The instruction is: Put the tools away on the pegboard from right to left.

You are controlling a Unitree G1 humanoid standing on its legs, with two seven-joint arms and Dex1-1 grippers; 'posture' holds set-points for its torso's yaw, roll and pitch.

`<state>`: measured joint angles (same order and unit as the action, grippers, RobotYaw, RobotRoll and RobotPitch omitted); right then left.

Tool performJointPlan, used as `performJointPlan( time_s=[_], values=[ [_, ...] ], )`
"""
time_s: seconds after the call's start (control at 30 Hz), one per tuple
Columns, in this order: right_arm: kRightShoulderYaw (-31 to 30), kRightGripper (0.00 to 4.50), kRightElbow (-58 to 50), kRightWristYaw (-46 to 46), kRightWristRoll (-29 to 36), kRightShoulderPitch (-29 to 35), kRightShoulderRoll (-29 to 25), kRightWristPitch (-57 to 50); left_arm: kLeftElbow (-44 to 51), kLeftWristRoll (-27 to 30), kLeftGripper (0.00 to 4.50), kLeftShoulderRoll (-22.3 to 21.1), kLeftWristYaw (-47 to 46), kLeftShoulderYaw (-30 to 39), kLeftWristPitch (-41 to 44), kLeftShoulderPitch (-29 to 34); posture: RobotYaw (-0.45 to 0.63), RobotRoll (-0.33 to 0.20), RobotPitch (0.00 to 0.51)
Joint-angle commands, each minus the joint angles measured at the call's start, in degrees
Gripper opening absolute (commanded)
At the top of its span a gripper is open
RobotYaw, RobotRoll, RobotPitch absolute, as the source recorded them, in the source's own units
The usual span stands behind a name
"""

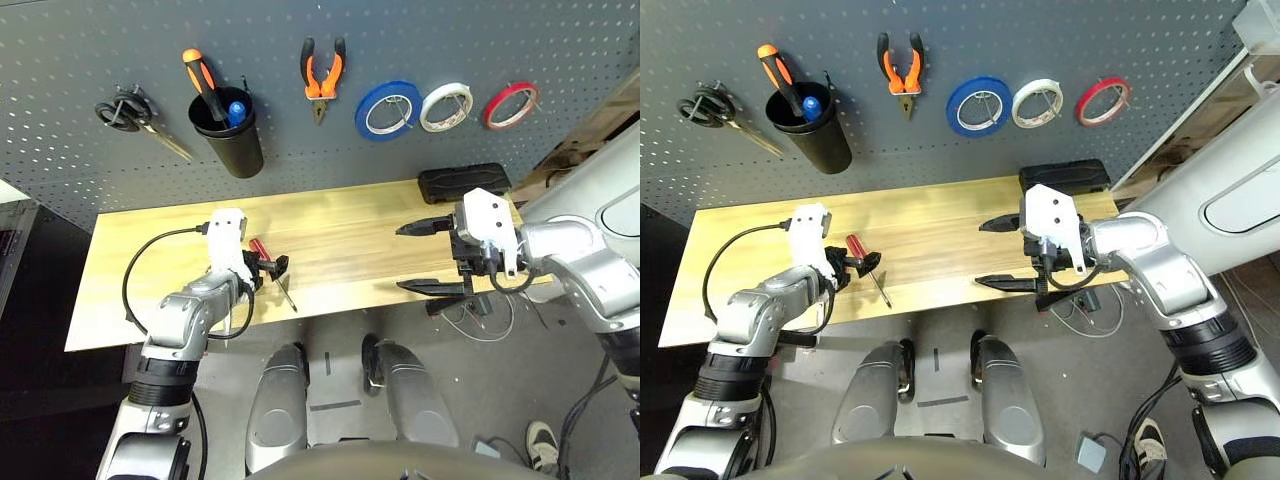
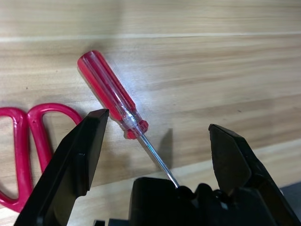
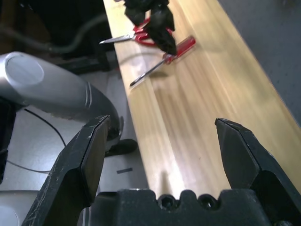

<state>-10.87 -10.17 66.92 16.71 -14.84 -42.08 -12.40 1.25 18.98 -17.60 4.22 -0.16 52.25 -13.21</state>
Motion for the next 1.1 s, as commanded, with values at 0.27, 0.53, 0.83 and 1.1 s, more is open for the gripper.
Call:
performJointPlan(
  time_s=[0.27,0.53,0.83,1.1],
  values=[
    [1.1,4.49,-2.4,-1.5,-2.3,7.5,-1.5,3.5,-12.4,-8.4,4.5,5.0,-4.7,1.5,-9.9,-1.1,-0.1,0.0,0.328],
    [1.2,4.49,-4.8,-2.4,-1.9,8.9,-2.4,1.7,-18.2,-10.7,4.5,7.4,-4.8,1.8,-13.1,-3.6,-0.12,0.0,0.342],
    [1.5,4.5,-5.2,-2.8,-1.6,8.1,-2.7,0.2,-20.1,-12.0,2.32,8.5,-4.3,2.5,-14.2,-3.4,-0.11,0.0,0.332],
    [2.4,4.5,-0.9,-0.8,-0.5,6.8,-2.5,1.9,-9.8,-10.8,0.86,5.8,-0.8,3.6,-10.6,-1.0,-0.06,0.0,0.307]
  ],
)
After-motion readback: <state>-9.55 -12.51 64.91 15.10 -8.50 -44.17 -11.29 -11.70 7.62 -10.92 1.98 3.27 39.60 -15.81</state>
